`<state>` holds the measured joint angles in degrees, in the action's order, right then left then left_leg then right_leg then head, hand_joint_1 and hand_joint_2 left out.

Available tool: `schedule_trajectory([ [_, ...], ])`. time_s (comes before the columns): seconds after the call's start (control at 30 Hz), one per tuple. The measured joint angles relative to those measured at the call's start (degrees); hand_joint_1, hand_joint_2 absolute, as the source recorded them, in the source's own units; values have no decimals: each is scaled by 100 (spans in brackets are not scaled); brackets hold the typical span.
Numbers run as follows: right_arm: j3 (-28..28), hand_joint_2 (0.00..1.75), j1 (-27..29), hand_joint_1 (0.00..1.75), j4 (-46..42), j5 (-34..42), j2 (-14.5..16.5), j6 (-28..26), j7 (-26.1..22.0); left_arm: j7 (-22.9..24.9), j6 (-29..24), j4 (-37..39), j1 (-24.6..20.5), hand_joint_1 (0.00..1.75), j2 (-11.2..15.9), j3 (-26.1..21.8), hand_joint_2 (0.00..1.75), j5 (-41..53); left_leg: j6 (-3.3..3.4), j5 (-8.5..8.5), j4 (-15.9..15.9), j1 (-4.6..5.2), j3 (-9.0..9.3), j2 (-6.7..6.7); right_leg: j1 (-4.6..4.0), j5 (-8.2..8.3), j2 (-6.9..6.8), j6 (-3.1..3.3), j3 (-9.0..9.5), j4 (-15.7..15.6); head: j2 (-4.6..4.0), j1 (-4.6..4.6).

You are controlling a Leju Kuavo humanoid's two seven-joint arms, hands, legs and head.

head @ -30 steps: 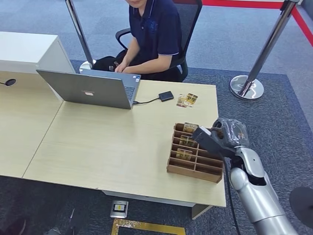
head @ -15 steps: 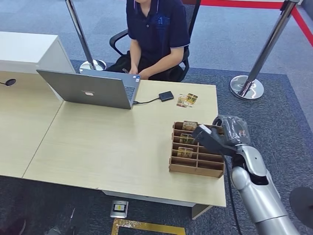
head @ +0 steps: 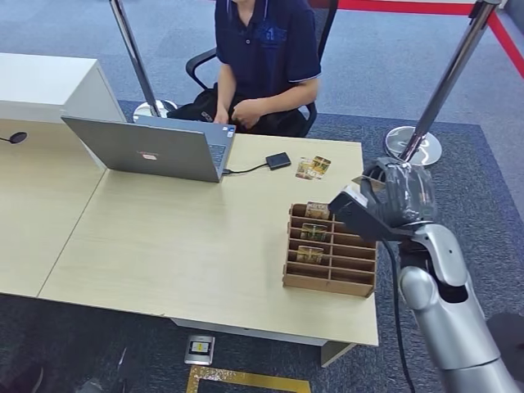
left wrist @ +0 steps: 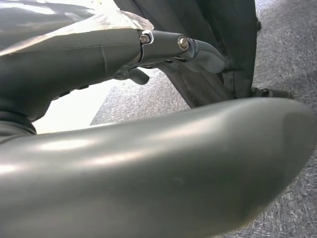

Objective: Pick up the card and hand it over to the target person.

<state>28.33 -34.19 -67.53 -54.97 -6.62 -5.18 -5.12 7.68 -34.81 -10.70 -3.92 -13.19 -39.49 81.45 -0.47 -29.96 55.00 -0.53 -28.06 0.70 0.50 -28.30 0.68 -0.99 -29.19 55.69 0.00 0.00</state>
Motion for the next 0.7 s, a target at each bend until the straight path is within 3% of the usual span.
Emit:
schedule_trajectory([
  [0.33,572,175,-1081,145,2393,-130,1075,-153,247,-18,41,-1,-15,0,29,183,0,197,-5,5,-11,-5,16,-16,-4,8,12,4,10,-6,0,0],
  [0.7,624,175,-1363,142,3713,-271,1559,-463,430,40,72,7,-27,0,38,263,0,270,-4,7,-9,-7,14,3,-6,2,-6,3,17,-4,0,0],
])
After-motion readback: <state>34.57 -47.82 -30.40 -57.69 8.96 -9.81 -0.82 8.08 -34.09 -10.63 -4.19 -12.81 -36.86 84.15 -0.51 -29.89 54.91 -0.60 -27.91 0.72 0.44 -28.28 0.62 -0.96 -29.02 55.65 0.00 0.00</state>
